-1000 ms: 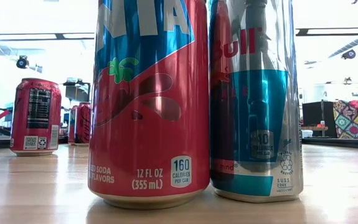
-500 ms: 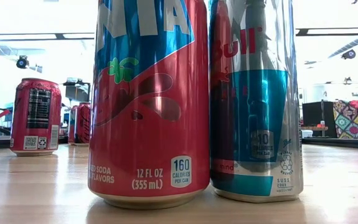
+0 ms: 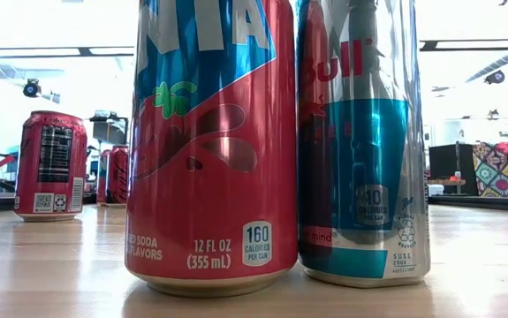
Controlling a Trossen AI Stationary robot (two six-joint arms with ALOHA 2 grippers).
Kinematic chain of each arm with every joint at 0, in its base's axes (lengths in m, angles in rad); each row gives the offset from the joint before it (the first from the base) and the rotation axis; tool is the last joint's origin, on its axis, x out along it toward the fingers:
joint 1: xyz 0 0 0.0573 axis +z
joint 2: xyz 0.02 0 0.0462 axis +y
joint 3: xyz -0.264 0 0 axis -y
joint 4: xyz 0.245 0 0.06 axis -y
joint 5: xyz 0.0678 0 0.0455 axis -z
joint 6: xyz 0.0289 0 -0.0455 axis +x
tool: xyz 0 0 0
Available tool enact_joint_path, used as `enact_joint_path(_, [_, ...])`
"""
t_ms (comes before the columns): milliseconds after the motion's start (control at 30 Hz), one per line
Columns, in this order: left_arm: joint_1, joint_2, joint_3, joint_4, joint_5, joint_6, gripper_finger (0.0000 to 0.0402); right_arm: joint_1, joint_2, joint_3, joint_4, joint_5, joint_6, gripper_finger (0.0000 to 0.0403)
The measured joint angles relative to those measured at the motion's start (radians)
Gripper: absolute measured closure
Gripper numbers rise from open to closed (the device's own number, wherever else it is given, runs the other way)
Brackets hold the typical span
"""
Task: Place canned beverage on shelf
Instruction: Put the left white pink can aligned with the other white pink soda can on the shelf
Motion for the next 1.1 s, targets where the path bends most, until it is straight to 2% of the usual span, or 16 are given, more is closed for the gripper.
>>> enact_joint_path(200, [0.0,0.063,0.0,0.0,0.009,0.006,0.0074,0.0,0.0,0.0,0.009,0.0,0.0,0.0074])
enact_joint_path(467, [0.002,0.075,0.0,-0.001,0.027,0.006,0.0156,0.0,0.0,0.028,0.008,0.0,0.002,0.0074])
enact_joint_path(667, [0.007,0.021,0.0,0.0,0.026,-0.037,0.0158,0.0,0.0,0.034,0.007,-0.001,-0.042,0.0074])
enact_joint_path(767, [0.008,-0.01,0.02,-0.012,0.02,-0.041,0.0155,0.0,0.006,0.034,0.007,-0.039,-0.06,0.0074])
enact_joint_path(1100, [0.046,-0.025,0.28,-0.272,-0.03,0.113,0.0151,0.002,0.047,0.034,0.112,-0.168,0.006,0.0074])
